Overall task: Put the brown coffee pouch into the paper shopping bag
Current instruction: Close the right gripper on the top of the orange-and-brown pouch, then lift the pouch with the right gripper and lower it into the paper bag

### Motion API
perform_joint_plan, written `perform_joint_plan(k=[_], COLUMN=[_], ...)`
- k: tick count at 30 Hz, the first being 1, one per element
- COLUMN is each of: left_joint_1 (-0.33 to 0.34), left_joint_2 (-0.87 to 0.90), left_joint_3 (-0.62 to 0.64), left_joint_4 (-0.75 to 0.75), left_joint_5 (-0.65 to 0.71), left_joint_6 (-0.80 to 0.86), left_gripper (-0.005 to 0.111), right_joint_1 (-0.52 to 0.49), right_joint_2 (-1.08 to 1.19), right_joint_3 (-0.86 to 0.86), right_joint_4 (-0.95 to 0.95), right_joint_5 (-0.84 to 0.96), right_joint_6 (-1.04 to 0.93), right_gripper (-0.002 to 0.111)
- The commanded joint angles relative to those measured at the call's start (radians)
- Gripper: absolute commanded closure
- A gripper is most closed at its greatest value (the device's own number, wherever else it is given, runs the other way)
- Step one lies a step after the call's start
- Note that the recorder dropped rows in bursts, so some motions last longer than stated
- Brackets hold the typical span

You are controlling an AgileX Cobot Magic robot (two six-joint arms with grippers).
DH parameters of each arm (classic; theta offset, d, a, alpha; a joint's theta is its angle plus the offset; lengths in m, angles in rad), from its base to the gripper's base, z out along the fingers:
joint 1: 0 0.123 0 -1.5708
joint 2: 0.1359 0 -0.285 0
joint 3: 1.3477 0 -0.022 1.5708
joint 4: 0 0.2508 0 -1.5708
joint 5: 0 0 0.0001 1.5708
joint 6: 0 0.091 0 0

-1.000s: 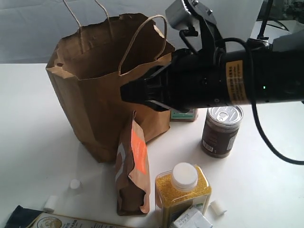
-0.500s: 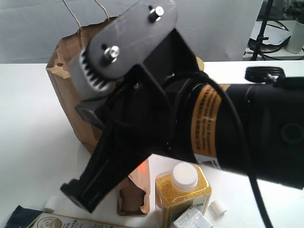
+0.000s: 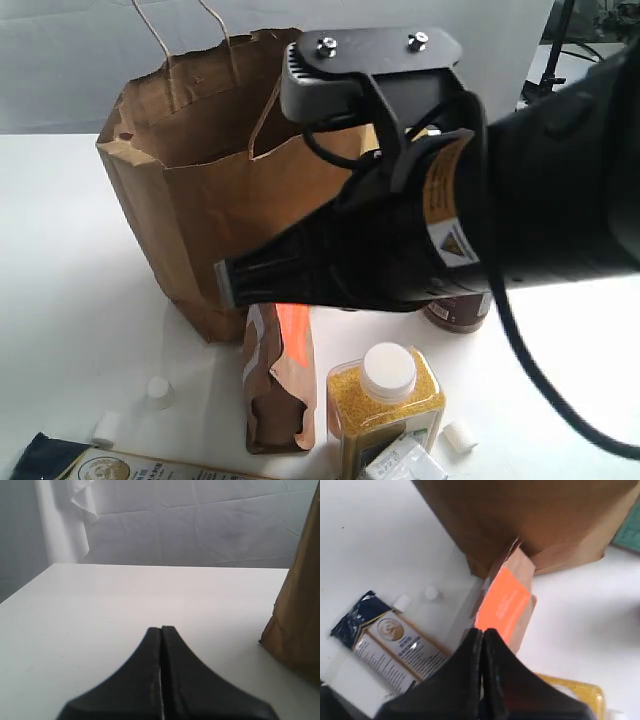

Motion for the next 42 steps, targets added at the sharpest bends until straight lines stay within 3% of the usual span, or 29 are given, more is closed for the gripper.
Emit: perform_joint_plan(k=[1, 4, 10, 12, 17, 26, 29, 32, 33, 42], left_joint_1=[0.004, 0.004, 0.004, 0.004, 0.004, 0.004, 0.004, 0.004, 0.004, 0.004], left_joint_2=[-0.003, -0.003, -0.003, -0.003, -0.003, -0.003, -0.003, -0.003, -0.003, -0.003], left_joint_3=[0.004, 0.004, 0.004, 0.004, 0.004, 0.004, 0.004, 0.004, 0.004, 0.004], left_joint_4=[0.005, 0.005, 0.005, 0.005, 0.005, 0.005, 0.005, 0.005, 0.005, 0.005], left_joint_5=[-0.004, -0.004, -0.004, -0.004, -0.004, -0.004, -0.004, -0.004, -0.004, -0.004], left_joint_6=[-0.003, -0.003, -0.003, -0.003, -0.003, -0.003, -0.003, -0.003, -0.003, -0.003], left_gripper=[0.107, 0.107, 0.107, 0.107, 0.107, 0.107, 0.107, 0.107, 0.107, 0.107], right_joint_1=[-0.043, -0.077, -0.119, -0.131, -0.137, -0.137, -0.137, -0.137, -0.137, -0.081], right_joint_2=[0.091, 0.174, 0.298, 0.334, 0.408, 0.542, 0.554, 0.549, 0.544, 0.424], right_joint_3=[-0.090, -0.146, -0.248, -0.281, -0.318, -0.318, -0.318, -0.316, -0.316, -0.316], right_joint_4=[0.197, 0.243, 0.253, 0.233, 0.228, 0.233, 0.231, 0.226, 0.230, 0.275], right_joint_5=[0.050, 0.113, 0.215, 0.237, 0.208, 0.169, 0.160, 0.139, 0.134, 0.140], right_joint_6=[-0.145, -0.145, -0.098, -0.076, -0.076, -0.076, -0.076, -0.074, -0.071, -0.071], right_gripper=[0.107, 0.095, 0.055, 0.050, 0.050, 0.054, 0.075, 0.105, 0.108, 0.108])
